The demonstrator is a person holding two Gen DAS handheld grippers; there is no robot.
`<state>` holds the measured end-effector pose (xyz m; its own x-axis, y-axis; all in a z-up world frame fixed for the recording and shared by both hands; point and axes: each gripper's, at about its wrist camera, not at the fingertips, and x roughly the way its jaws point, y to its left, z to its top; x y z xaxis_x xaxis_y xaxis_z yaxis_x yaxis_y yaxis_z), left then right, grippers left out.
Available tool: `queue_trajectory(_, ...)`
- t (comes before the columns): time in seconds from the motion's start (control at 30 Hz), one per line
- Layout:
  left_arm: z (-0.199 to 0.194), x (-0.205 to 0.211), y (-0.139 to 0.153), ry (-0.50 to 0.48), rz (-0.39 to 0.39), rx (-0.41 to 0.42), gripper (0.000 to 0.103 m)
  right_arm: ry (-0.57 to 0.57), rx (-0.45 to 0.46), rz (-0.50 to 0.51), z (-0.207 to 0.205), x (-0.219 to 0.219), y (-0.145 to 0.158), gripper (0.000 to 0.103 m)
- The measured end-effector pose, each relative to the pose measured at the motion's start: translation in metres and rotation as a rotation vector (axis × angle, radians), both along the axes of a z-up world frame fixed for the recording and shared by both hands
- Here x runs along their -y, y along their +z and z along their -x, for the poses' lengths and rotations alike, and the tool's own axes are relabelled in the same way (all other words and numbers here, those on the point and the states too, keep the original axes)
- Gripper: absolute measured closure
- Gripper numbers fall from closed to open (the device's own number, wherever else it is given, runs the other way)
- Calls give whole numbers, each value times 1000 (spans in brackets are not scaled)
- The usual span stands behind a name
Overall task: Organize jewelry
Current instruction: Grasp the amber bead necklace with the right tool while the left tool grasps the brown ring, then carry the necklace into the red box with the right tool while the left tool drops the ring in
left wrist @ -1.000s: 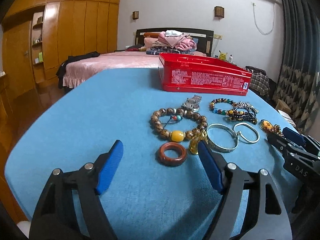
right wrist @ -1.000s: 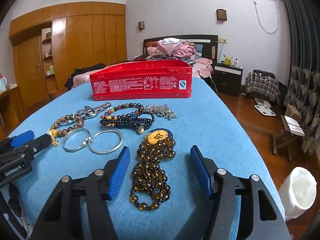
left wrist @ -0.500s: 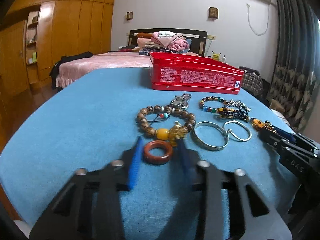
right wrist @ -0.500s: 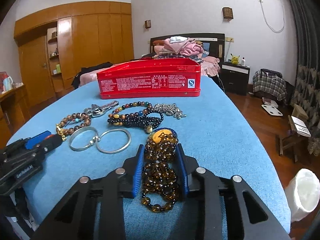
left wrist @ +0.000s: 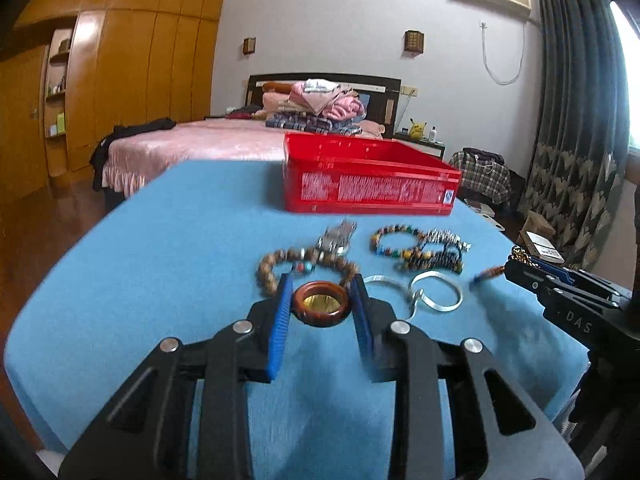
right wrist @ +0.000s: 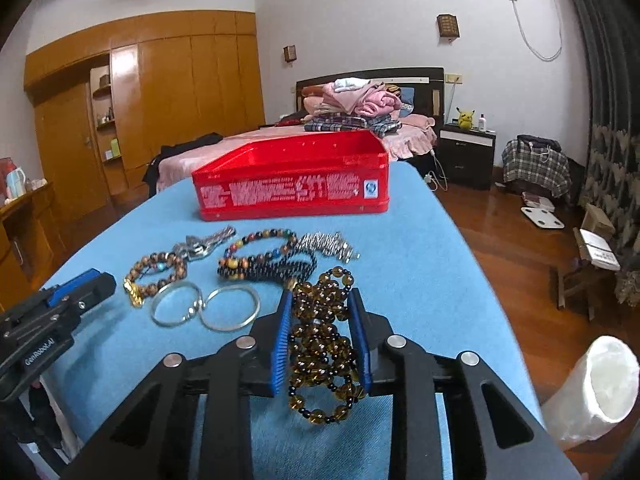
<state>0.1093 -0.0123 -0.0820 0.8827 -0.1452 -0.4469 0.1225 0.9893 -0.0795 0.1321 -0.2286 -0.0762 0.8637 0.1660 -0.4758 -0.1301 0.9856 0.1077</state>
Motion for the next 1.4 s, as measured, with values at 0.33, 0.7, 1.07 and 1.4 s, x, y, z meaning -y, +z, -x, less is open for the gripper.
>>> queue_trajectory(0.33, -34, 13, 46, 3, 27, 26, 75, -13, 34, 8, -24, 0, 53, 76)
queue_trajectory(0.7, -89, 20, 82, 16, 57, 38, 75, -30, 73, 6, -77, 3, 92, 76)
queue_trajectory(1.07, -157, 34, 90, 9, 81, 16, 75, -25, 109, 18, -125, 1, 106, 76)
queue_trajectory(1.4, -211, 38, 79, 4, 75, -19, 75, -6, 103, 8, -171, -13, 96, 76)
